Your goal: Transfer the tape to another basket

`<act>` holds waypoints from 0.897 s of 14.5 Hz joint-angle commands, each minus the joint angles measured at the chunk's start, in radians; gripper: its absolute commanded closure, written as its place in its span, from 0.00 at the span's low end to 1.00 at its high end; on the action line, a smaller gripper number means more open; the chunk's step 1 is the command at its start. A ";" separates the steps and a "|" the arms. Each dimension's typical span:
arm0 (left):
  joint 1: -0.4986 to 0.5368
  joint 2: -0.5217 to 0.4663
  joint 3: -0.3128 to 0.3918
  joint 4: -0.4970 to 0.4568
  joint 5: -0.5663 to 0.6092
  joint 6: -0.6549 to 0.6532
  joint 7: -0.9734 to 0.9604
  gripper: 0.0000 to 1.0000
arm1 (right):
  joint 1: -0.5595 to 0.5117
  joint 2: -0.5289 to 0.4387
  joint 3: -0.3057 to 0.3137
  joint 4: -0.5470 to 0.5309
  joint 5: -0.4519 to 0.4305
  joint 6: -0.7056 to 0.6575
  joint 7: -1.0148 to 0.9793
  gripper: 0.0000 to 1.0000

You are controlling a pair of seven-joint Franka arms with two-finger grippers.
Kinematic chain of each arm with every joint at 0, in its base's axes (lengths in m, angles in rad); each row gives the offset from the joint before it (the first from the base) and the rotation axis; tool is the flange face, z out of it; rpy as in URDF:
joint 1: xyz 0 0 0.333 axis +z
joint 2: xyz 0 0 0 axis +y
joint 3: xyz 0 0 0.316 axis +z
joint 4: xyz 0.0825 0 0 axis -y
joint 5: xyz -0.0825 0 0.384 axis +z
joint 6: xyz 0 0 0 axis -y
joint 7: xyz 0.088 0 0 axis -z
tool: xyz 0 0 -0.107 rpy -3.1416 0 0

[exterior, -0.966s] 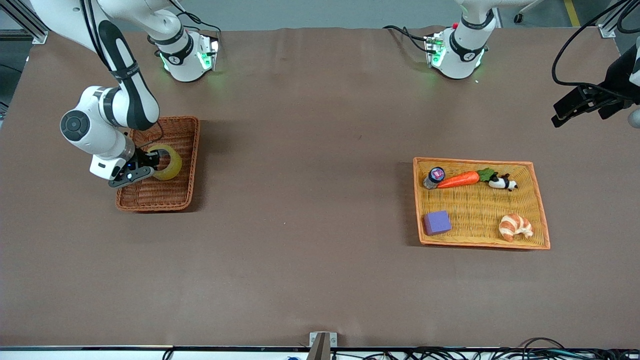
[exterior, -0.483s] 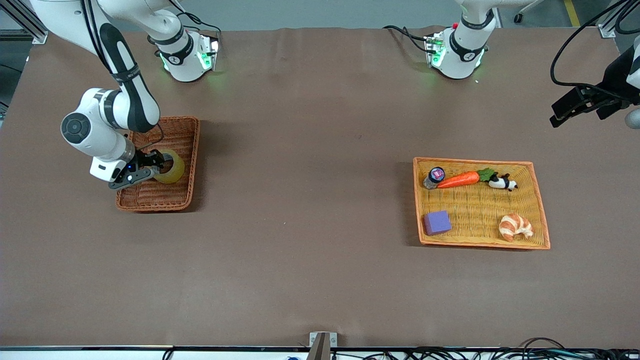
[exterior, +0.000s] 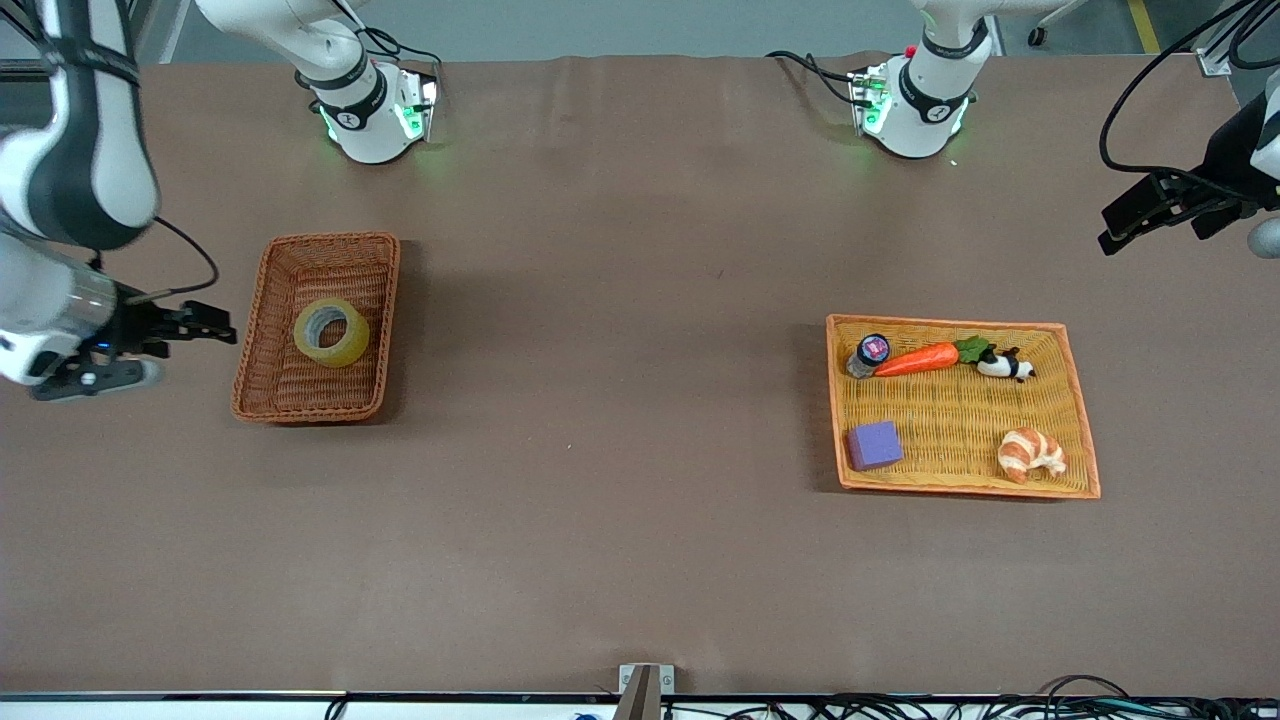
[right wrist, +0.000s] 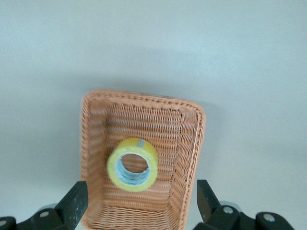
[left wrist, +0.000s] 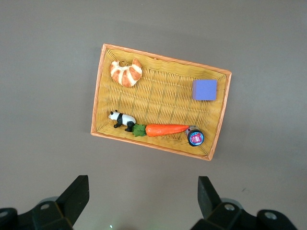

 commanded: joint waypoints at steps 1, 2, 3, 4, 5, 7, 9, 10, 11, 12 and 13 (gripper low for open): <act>0.000 -0.010 0.002 -0.006 -0.022 -0.007 0.021 0.00 | -0.105 0.025 0.130 0.156 -0.026 -0.088 0.181 0.00; 0.000 -0.005 0.001 -0.005 -0.022 -0.007 0.023 0.00 | -0.139 0.025 0.167 0.192 -0.039 -0.102 0.212 0.00; 0.000 -0.004 0.002 -0.005 -0.022 -0.007 0.023 0.00 | -0.183 0.022 0.204 0.229 -0.043 -0.102 0.222 0.00; 0.001 -0.004 0.002 -0.003 -0.022 -0.007 0.023 0.00 | -0.228 0.022 0.236 0.275 -0.051 -0.107 0.222 0.00; 0.003 -0.004 0.002 -0.002 -0.022 -0.007 0.023 0.00 | -0.272 0.022 0.270 0.311 -0.063 -0.124 0.222 0.00; 0.004 -0.002 0.002 0.000 -0.019 -0.007 0.023 0.00 | -0.340 0.008 0.336 0.362 -0.074 -0.191 0.228 0.00; 0.003 0.002 0.002 0.000 -0.019 -0.007 0.021 0.00 | -0.340 -0.079 0.339 0.347 -0.098 -0.252 0.277 0.00; 0.004 0.004 0.002 0.001 -0.018 -0.005 0.021 0.00 | -0.340 -0.111 0.331 0.312 -0.097 -0.276 0.283 0.00; 0.004 0.004 0.002 0.001 -0.018 -0.005 0.021 0.00 | -0.333 -0.139 0.322 0.283 -0.097 -0.277 0.283 0.00; 0.004 0.004 0.002 0.001 -0.018 -0.004 0.021 0.00 | -0.319 -0.160 0.315 0.249 -0.097 -0.268 0.283 0.00; 0.004 0.004 0.002 0.001 -0.018 -0.004 0.021 0.00 | -0.300 -0.174 0.283 0.231 -0.097 -0.261 0.283 0.00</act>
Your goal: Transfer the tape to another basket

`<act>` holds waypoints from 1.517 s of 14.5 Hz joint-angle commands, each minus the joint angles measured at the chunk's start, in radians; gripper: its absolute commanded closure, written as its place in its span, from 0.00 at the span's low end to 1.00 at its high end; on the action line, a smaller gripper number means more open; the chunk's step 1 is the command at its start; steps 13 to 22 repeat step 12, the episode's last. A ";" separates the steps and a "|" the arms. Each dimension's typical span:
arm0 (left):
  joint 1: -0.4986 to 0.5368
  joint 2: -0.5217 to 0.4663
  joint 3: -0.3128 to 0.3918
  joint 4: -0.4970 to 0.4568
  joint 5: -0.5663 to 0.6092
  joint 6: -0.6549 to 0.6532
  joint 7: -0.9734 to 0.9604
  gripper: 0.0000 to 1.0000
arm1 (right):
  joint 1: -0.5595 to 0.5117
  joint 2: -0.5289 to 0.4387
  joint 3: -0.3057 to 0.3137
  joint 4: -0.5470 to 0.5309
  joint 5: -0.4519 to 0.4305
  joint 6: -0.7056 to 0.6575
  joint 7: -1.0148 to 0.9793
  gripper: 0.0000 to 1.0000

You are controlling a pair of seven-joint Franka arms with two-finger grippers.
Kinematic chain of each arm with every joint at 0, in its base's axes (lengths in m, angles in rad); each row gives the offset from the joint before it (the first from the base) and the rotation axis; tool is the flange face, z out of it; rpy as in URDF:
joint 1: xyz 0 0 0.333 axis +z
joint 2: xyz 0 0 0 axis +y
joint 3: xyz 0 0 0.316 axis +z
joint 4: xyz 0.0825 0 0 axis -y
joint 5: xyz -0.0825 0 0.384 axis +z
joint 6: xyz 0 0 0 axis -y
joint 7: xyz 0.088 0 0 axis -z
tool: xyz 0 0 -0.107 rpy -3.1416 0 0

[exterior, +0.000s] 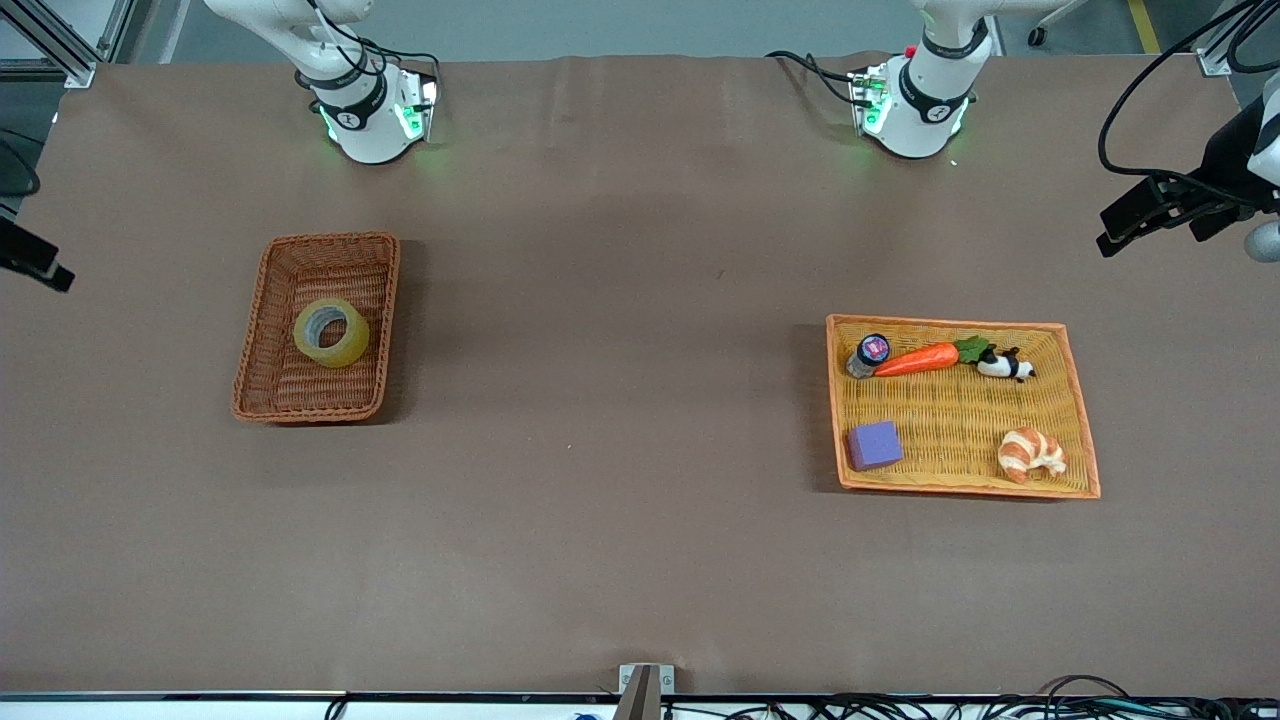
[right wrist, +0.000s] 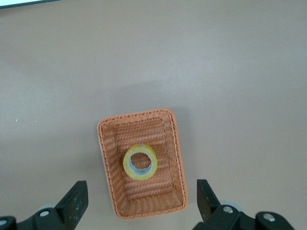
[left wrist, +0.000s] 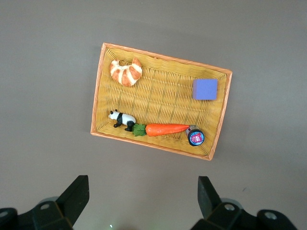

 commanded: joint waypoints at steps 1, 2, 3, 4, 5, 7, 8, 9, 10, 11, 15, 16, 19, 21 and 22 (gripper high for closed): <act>0.005 -0.001 0.002 0.002 -0.019 -0.004 0.021 0.00 | 0.025 -0.068 -0.033 -0.099 -0.016 0.028 0.027 0.00; 0.005 0.000 0.002 0.002 -0.018 -0.004 0.020 0.00 | 0.026 -0.066 -0.033 -0.093 -0.016 0.021 0.025 0.00; 0.005 0.000 0.002 0.002 -0.018 -0.004 0.020 0.00 | 0.029 -0.065 -0.033 -0.092 -0.016 0.022 0.025 0.00; 0.005 0.005 0.002 0.002 -0.018 -0.004 0.021 0.00 | 0.029 -0.063 -0.033 -0.087 -0.016 0.025 0.019 0.00; 0.005 0.005 0.002 0.002 -0.019 -0.004 0.021 0.00 | 0.029 -0.063 -0.033 -0.084 -0.015 0.024 0.019 0.00; 0.005 0.005 0.002 0.001 -0.019 -0.004 0.021 0.00 | 0.031 -0.062 -0.033 -0.083 -0.015 0.024 0.018 0.00; 0.003 0.005 0.002 0.001 -0.019 -0.004 0.021 0.00 | 0.031 -0.062 -0.033 -0.083 -0.013 0.024 0.018 0.00; 0.003 0.005 0.002 0.001 -0.019 -0.004 0.021 0.00 | 0.031 -0.062 -0.033 -0.083 -0.015 0.024 0.018 0.00; 0.003 0.005 0.002 0.001 -0.019 -0.004 0.021 0.00 | 0.031 -0.062 -0.030 -0.084 -0.015 0.021 0.015 0.00; 0.003 0.005 0.002 0.001 -0.019 -0.004 0.021 0.00 | 0.037 -0.063 -0.027 -0.084 -0.015 0.016 0.016 0.00; 0.003 0.005 0.002 -0.001 -0.018 -0.004 0.020 0.00 | 0.045 -0.063 -0.021 -0.084 -0.018 0.018 0.016 0.00; 0.003 0.005 0.002 -0.001 -0.018 -0.004 0.020 0.00 | 0.045 -0.063 -0.021 -0.084 -0.018 0.018 0.016 0.00; 0.003 0.005 0.002 -0.001 -0.018 -0.004 0.020 0.00 | 0.045 -0.063 -0.021 -0.084 -0.018 0.018 0.016 0.00; 0.003 0.005 0.002 -0.001 -0.018 -0.004 0.020 0.00 | 0.045 -0.063 -0.021 -0.084 -0.018 0.018 0.016 0.00; 0.003 0.005 0.002 -0.001 -0.018 -0.004 0.020 0.00 | 0.045 -0.063 -0.021 -0.084 -0.018 0.018 0.016 0.00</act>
